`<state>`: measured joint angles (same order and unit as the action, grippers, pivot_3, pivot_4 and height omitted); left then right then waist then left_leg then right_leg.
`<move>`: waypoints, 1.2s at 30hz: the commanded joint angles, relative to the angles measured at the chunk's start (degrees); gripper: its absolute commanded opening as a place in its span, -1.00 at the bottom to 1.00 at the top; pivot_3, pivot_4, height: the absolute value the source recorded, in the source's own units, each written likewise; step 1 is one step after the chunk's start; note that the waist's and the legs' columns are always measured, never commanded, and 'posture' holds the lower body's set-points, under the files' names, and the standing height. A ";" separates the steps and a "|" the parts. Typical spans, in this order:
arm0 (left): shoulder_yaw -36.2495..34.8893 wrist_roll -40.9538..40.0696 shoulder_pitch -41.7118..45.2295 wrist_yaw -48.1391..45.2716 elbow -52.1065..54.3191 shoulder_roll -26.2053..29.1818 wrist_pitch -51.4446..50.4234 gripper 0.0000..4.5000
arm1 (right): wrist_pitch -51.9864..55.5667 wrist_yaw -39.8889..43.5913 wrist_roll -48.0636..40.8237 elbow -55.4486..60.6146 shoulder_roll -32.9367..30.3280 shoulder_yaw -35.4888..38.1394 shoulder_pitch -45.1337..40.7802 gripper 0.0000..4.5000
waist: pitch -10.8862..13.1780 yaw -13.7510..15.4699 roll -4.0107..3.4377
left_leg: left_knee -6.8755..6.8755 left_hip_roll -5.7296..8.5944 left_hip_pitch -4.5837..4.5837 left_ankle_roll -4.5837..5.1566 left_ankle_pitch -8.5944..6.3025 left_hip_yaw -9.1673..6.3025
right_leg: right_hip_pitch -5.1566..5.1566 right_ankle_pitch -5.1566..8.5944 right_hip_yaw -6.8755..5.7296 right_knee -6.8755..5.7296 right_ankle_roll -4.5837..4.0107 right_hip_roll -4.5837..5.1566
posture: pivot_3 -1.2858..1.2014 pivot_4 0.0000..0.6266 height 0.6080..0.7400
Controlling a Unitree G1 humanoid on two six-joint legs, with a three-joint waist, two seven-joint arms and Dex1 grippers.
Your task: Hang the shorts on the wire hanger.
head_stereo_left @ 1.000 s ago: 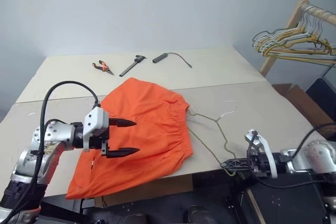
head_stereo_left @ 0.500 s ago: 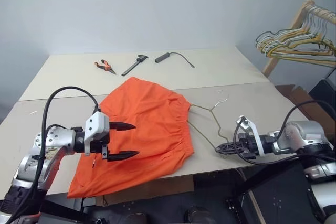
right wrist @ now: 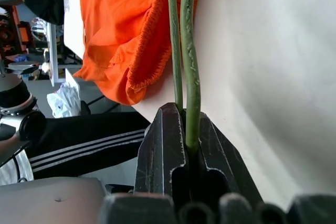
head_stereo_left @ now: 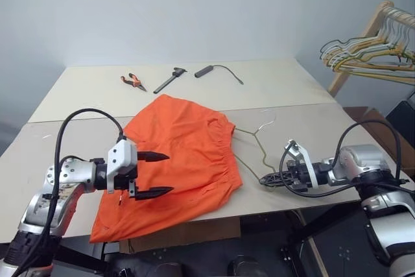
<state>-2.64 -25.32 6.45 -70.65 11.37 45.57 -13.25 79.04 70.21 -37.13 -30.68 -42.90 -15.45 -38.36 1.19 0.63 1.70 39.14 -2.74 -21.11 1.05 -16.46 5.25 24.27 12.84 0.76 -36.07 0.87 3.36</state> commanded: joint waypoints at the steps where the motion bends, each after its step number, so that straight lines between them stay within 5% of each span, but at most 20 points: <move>1: -0.01 0.24 1.53 0.19 0.07 -0.15 1.22 0.99 | -2.54 -0.44 1.03 -1.91 1.29 2.96 -2.66 -1.00 | 0.00 -0.04 0.00 | 0.00 0.00 0.00 0.00 0.00 0.02 | 0.00 0.00 0.00 0.00 0.00 0.00 | 0.07 -1.00 1.00; 8: -0.07 0.49 2.06 0.51 -0.16 -0.30 1.42 0.99 | -8.11 -5.96 4.48 -6.88 3.36 9.07 -5.63 -1.00 | 0.00 -0.07 -0.01 | 0.02 0.00 -0.01 -0.01 0.00 0.17 | 0.02 -0.01 0.00 -0.02 -0.02 0.00 | 0.07 -1.00 1.00; 17: -0.31 1.17 4.55 2.81 -1.10 -1.28 1.60 0.99 | -21.80 -13.08 8.28 18.30 2.20 12.55 2.43 -1.00 | -0.01 0.17 -0.03 | 0.02 -0.01 -0.06 -0.01 0.00 0.11 | 0.05 -0.01 -0.05 -0.02 -0.01 0.02 | 0.06 -1.00 1.00; 29: -3.90 -0.44 32.25 9.03 -15.99 -4.43 -0.83 0.99 | -39.79 -10.59 16.31 32.62 0.51 7.80 1.89 -1.00 | -0.01 -0.16 -0.02 | 0.18 0.05 -0.07 -0.01 0.00 0.10 | -0.02 -0.04 -0.07 -0.04 0.03 0.00 | 0.07 -1.00 1.00; 36: -3.92 -4.77 41.68 -3.51 -22.67 -0.28 -3.78 0.99 | -46.14 -10.41 23.08 34.66 1.66 1.01 1.34 -1.00 | -0.01 -0.82 -0.03 | 0.19 0.05 -0.10 -0.01 0.00 0.11 | 0.01 -0.04 -0.08 -0.03 0.04 -0.01 | 0.07 -1.00 1.00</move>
<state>-6.86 -30.28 46.85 -70.61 -10.32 43.72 -17.52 35.68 59.75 -15.61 1.96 -41.47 -14.06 -35.99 1.18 -0.19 1.67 39.33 -2.69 -21.20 1.04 -16.46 5.38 24.29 12.81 0.68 -36.10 0.91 3.35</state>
